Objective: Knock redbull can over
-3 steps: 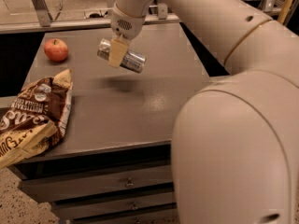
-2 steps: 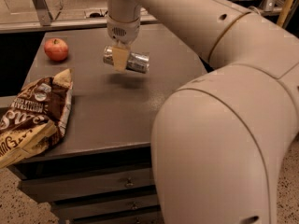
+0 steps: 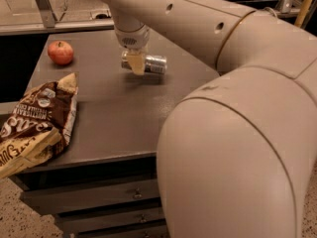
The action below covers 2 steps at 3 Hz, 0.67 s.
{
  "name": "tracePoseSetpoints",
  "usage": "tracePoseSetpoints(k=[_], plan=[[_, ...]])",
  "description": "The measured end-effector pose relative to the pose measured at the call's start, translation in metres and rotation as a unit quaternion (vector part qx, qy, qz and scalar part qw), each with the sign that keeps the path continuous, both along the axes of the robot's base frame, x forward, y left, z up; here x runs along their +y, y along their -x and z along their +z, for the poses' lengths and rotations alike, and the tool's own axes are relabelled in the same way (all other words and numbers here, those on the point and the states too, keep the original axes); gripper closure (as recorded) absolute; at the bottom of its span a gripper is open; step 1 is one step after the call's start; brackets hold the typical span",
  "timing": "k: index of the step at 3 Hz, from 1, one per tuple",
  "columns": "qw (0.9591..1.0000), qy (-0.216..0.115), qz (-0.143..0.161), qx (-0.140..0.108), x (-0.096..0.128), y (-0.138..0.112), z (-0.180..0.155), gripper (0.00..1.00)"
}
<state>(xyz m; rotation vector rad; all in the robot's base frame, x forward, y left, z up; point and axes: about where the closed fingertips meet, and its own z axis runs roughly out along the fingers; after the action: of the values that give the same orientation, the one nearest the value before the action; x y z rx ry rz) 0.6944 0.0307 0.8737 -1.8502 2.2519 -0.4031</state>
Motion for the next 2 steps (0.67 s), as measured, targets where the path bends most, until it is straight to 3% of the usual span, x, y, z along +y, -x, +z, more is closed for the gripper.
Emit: tracePoseSetpoints(k=[1, 2], plan=[[0.9975, -0.05, 0.049, 0.009, -0.018, -0.011, 0.0, 0.0], [0.9852, -0.12, 0.114, 0.047, -0.008, 0.0, 0.006, 0.0]])
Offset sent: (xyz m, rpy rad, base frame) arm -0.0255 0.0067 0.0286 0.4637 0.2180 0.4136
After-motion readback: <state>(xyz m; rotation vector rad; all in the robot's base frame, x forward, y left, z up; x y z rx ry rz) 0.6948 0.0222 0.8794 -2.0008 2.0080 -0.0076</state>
